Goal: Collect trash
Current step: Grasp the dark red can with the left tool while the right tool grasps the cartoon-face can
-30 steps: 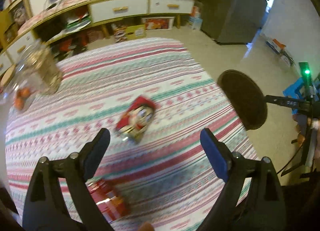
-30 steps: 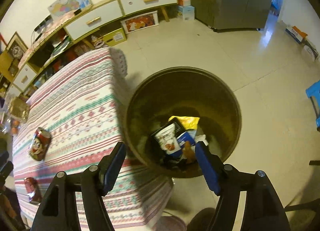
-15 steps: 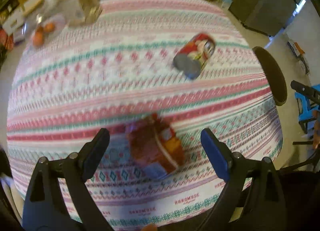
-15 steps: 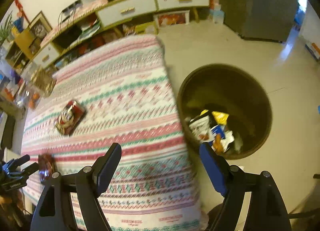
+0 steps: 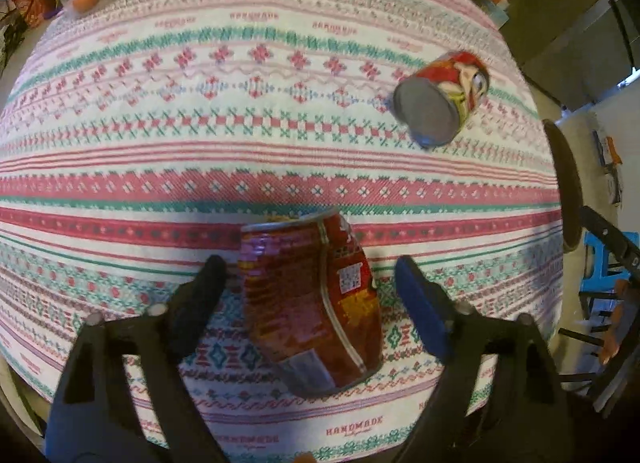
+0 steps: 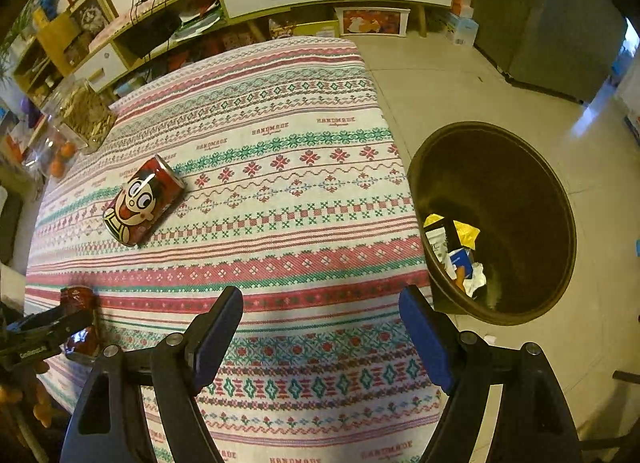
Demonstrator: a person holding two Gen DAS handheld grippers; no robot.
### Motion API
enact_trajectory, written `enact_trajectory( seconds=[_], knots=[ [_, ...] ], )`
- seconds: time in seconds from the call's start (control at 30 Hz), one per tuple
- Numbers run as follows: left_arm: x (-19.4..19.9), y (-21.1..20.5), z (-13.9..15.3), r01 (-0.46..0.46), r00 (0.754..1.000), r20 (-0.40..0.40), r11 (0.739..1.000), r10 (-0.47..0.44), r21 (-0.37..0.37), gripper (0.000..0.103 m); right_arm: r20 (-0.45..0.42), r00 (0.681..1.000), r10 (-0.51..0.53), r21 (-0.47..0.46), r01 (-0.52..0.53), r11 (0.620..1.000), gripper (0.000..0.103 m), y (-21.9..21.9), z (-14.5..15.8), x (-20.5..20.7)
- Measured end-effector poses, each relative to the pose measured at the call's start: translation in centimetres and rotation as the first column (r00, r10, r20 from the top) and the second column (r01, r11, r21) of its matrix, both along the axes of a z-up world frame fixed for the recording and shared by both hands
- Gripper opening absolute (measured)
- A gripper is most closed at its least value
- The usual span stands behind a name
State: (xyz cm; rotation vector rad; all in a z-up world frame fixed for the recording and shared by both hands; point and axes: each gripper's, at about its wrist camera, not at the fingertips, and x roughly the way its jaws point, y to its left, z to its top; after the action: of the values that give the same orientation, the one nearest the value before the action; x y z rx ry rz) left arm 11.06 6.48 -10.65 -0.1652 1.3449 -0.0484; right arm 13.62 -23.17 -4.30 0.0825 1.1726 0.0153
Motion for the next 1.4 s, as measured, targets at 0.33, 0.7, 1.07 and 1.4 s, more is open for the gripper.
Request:
enact_trajectory(
  seconds=[0.33,0.7,1.07,1.4],
  knots=[
    [-0.4,-2.0,0.3,0.116,0.991,0.066,0.991,-0.12,0.067,0.062,-0.006,1.0,0.001,0.013,-0.001,1.0,0.082,1.4,-0.4,1.3],
    [0.3,1.8,4.1,0.077,0.982,0.171,0.996,-0.085,0.055,0.061,0.028,0.999,-0.021,0.177,0.016,0.984,0.082,7.1,-0.1,4.9],
    [0.9,5.6,5.5,0.017,0.976,0.215,0.999,-0.027,0.048,0.061,0.022,0.999,-0.028,0.298,0.02,0.954,0.082,12.6,-2.1,8.1],
    [0.6,5.8,5.6,0.02,0.978,0.21,1.0,-0.024,0.021,0.061,-0.01,1.0,-0.016,0.302,0.018,0.953,0.074,14.4,-4.6,9.9]
  ],
)
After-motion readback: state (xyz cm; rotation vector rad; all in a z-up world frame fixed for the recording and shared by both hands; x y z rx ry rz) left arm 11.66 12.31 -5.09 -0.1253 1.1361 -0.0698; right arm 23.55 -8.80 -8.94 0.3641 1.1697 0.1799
